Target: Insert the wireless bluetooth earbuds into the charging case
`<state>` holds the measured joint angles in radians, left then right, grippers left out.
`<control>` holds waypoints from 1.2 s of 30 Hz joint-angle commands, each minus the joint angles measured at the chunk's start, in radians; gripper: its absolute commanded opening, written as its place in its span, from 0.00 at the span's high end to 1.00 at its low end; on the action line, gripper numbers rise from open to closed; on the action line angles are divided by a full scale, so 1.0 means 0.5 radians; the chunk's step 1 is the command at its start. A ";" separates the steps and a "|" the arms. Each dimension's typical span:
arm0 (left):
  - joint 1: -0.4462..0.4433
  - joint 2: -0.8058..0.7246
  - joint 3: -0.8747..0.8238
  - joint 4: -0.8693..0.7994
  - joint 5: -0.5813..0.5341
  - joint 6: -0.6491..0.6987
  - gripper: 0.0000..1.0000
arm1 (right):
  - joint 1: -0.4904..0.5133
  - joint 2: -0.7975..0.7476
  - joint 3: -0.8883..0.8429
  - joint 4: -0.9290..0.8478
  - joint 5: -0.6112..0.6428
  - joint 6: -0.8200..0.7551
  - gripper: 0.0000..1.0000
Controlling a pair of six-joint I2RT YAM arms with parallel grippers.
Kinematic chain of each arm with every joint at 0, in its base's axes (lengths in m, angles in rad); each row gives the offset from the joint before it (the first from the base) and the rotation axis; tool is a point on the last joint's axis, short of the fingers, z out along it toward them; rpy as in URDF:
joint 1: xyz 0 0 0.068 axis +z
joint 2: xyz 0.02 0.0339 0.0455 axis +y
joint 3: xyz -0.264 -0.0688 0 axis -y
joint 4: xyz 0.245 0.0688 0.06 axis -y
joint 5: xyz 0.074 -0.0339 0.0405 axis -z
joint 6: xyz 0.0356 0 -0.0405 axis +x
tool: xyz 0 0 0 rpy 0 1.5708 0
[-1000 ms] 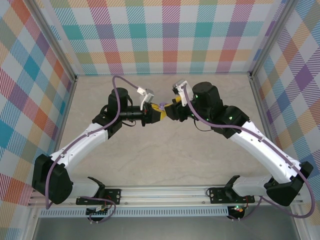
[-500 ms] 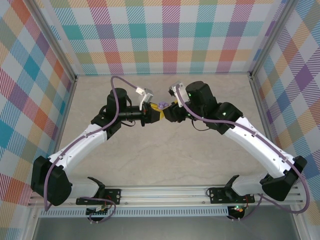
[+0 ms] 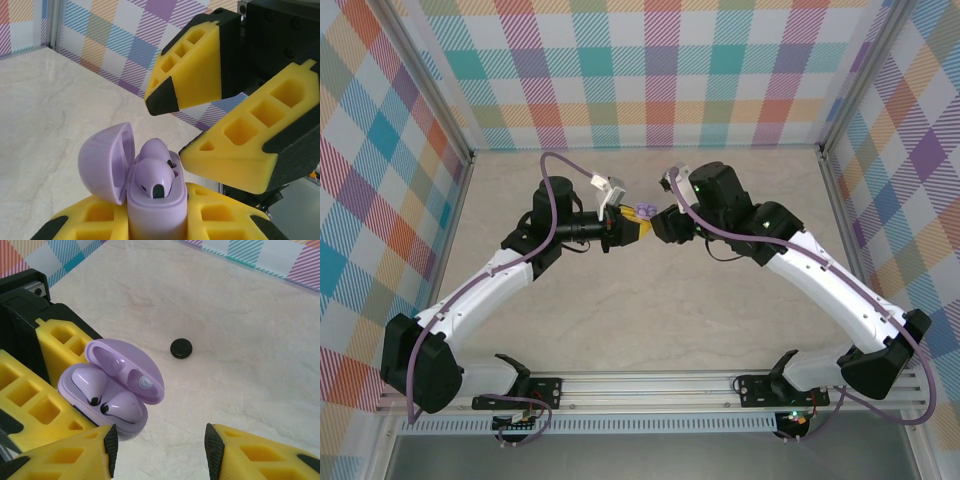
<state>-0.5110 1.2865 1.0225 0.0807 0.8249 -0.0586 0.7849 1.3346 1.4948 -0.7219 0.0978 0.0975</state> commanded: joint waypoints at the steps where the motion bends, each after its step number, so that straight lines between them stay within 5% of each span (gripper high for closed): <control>1: -0.021 -0.056 0.002 0.026 0.007 0.032 0.85 | -0.019 0.000 0.060 -0.030 0.033 0.030 0.49; 36: -0.024 -0.084 0.020 -0.043 0.214 0.177 0.85 | -0.120 -0.039 0.004 0.014 -0.011 0.119 0.48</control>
<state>-0.5133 1.2736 1.0225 0.0723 0.9043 -0.0021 0.7357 1.3403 1.5066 -0.7467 0.1184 0.1287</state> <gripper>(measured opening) 0.212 0.522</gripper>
